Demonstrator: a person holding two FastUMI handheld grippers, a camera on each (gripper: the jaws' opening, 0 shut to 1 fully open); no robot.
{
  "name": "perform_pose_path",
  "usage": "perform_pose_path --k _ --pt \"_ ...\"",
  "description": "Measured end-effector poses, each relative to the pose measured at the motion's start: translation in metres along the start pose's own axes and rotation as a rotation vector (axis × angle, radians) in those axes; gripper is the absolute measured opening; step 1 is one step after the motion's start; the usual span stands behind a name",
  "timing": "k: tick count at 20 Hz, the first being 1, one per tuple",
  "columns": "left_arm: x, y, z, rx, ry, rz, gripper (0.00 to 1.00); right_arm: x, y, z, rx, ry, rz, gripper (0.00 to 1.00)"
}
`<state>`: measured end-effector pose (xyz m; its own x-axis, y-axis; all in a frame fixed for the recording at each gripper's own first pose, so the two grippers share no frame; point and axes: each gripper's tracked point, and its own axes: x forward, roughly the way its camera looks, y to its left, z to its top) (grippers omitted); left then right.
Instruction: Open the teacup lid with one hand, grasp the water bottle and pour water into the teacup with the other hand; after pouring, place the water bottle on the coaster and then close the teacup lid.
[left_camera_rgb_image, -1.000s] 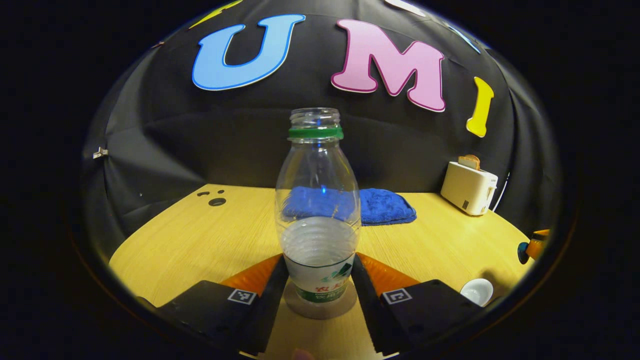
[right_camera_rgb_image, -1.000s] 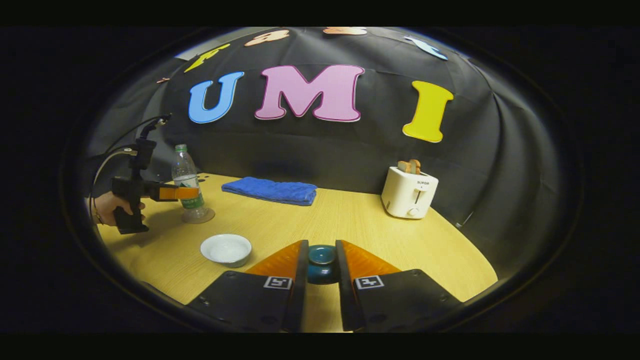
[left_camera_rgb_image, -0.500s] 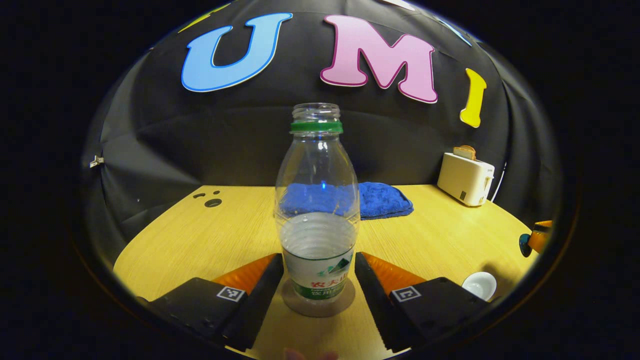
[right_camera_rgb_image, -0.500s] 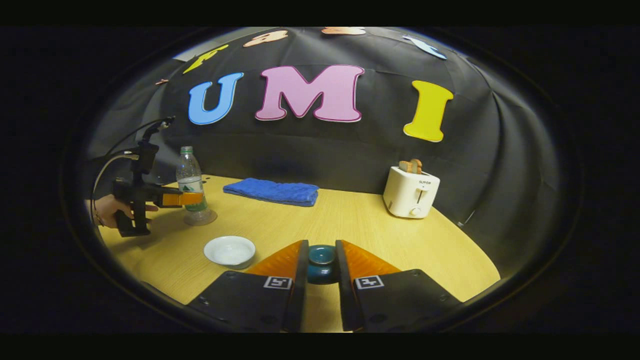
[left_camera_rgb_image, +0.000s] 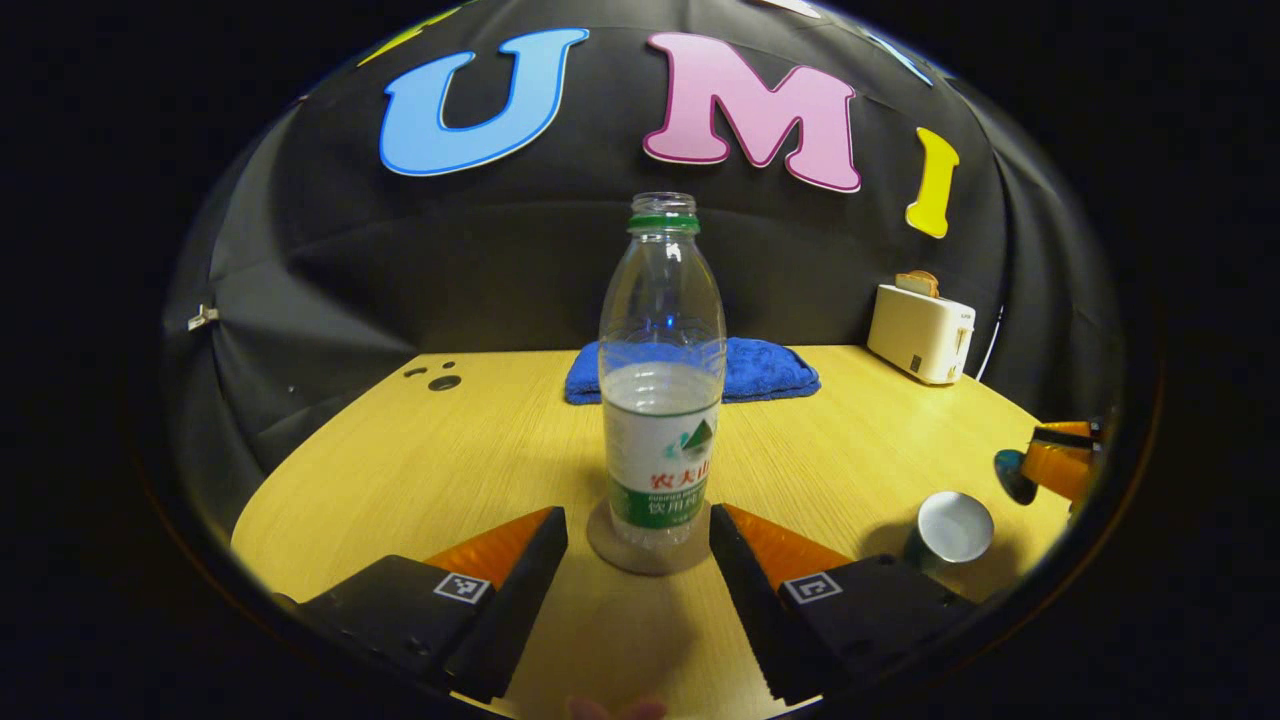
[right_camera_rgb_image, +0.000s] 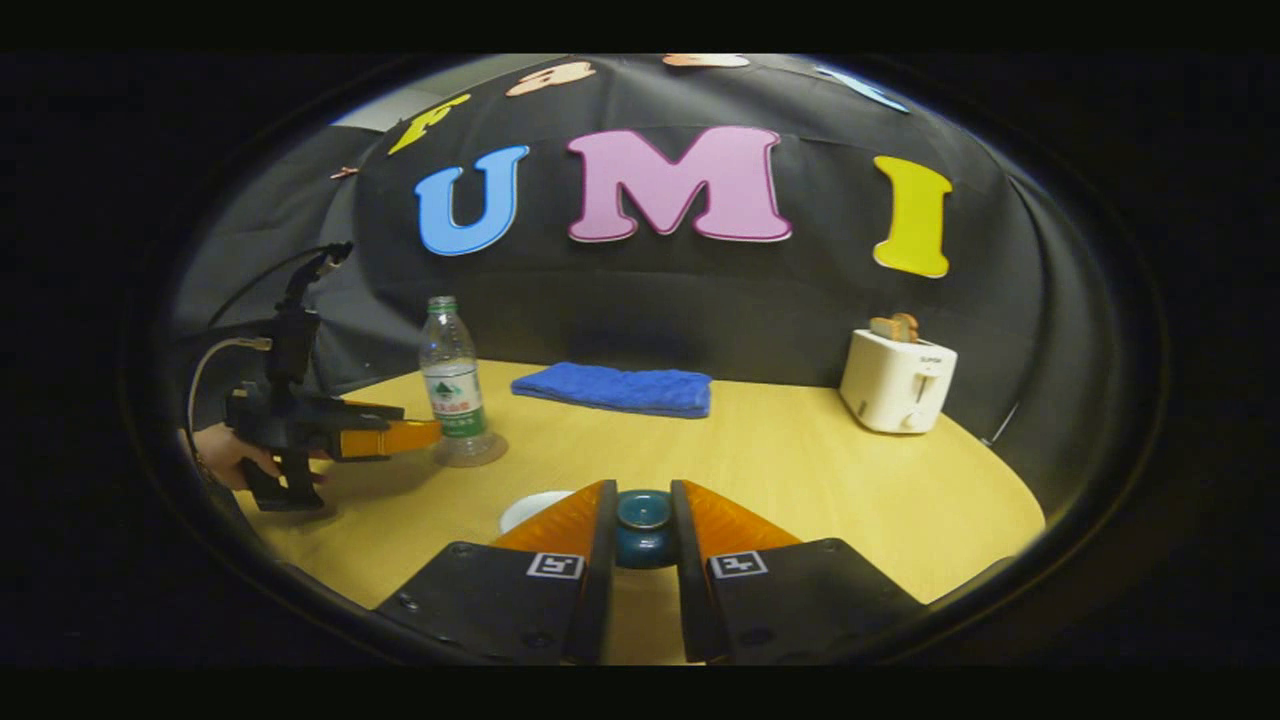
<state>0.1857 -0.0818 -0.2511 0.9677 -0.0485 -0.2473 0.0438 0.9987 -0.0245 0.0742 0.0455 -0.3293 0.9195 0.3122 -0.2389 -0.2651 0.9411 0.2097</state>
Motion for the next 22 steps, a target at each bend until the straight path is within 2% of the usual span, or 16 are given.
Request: perform_pose_path --k 3,4,7,8,13,18,20,21,22 --pt "-0.020 -0.001 -0.011 -0.051 0.001 0.014 0.91 0.008 0.019 -0.005 -0.006 0.007 0.033 0.31" --pt "-0.024 0.000 -0.013 -0.061 -0.001 0.021 0.91 0.011 0.023 -0.006 -0.008 0.008 0.038 0.26" --pt "-0.034 -0.004 -0.023 -0.070 0.008 0.024 0.91 0.015 0.029 -0.011 -0.003 0.014 0.048 0.36" --pt "-0.036 -0.004 -0.025 -0.064 0.010 0.025 0.91 0.017 0.031 -0.013 -0.008 0.018 0.049 0.31" --pt "-0.042 -0.005 -0.025 -0.038 0.001 0.036 0.91 0.022 0.037 -0.019 -0.027 0.025 0.057 0.31" --pt "-0.041 -0.005 -0.026 -0.037 0.006 0.030 0.91 0.028 0.037 -0.024 -0.042 0.038 0.042 0.36" --pt "-0.040 -0.002 -0.026 -0.033 0.006 0.036 0.91 0.030 0.037 -0.024 -0.058 0.035 0.032 0.27" --pt "-0.040 -0.002 -0.025 -0.031 0.004 0.040 0.91 0.030 0.037 -0.024 -0.059 0.035 0.030 0.28" --pt "-0.041 0.000 -0.024 -0.029 0.002 0.045 0.91 0.030 0.036 -0.024 -0.055 0.036 0.027 0.40"
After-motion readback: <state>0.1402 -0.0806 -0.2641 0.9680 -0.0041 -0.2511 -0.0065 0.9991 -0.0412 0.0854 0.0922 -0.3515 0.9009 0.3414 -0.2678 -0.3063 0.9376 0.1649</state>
